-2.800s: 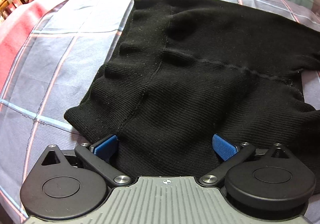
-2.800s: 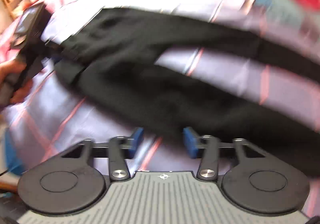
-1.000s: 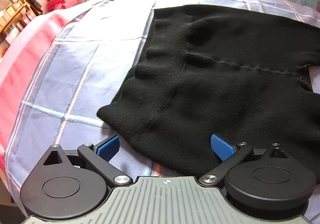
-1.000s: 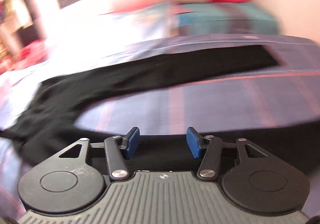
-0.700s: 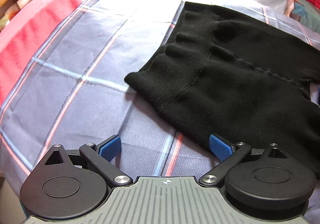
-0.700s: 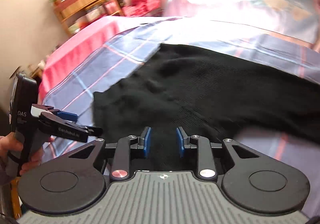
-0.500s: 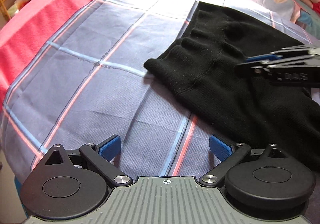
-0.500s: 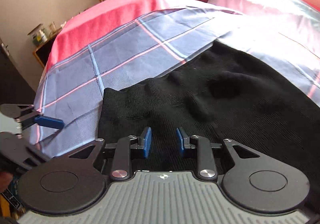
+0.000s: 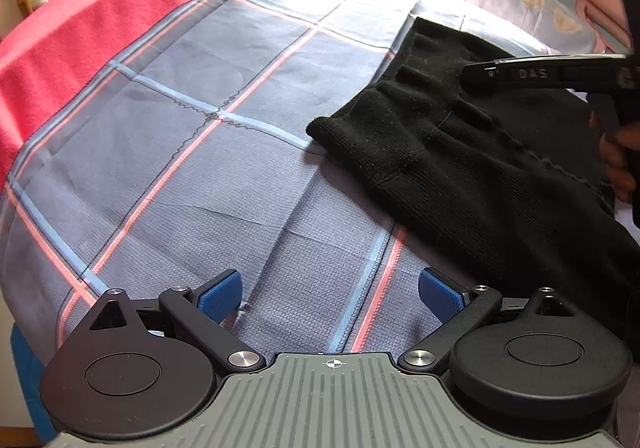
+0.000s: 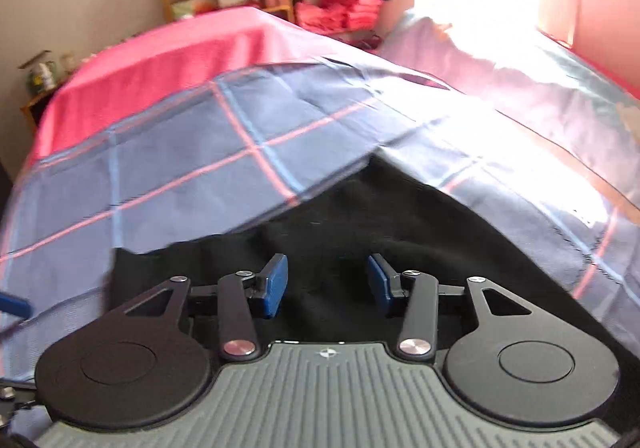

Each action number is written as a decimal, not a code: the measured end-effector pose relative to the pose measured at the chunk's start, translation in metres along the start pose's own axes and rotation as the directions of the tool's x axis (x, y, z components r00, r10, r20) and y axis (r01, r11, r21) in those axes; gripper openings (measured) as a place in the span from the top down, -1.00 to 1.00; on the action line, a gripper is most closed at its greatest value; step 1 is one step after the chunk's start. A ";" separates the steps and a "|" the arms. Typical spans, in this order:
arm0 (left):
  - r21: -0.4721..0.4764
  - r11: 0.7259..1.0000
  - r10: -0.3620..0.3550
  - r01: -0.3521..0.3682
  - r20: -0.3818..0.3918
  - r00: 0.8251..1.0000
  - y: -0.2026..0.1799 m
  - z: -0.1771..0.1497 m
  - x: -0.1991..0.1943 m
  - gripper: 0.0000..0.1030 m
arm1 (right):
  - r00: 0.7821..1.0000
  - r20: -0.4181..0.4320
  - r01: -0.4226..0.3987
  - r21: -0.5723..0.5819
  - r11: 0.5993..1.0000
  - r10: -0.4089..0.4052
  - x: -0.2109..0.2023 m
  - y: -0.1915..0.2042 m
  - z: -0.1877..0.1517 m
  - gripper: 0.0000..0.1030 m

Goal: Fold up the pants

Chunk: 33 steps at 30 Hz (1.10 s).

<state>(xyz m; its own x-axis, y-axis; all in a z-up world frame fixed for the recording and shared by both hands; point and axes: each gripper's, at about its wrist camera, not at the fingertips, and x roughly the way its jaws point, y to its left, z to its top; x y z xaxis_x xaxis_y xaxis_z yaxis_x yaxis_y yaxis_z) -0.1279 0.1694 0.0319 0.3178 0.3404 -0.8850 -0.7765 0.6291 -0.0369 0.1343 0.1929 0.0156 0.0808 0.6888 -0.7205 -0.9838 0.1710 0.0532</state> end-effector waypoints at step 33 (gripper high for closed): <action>0.201 0.980 0.001 0.015 -0.079 0.997 -0.122 0.102 0.082 -1.00 | 0.952 0.021 0.232 0.602 0.764 -0.306 -0.196 -0.178 -0.141 -0.74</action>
<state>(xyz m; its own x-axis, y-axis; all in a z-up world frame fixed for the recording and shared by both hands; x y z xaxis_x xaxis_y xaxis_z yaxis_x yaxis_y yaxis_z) 0.0490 0.1920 0.0110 0.2730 0.2847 -0.9189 -0.6465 0.7616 0.0438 0.2710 -0.0720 0.0503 0.3814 0.6178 -0.6876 -0.6364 0.7150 0.2895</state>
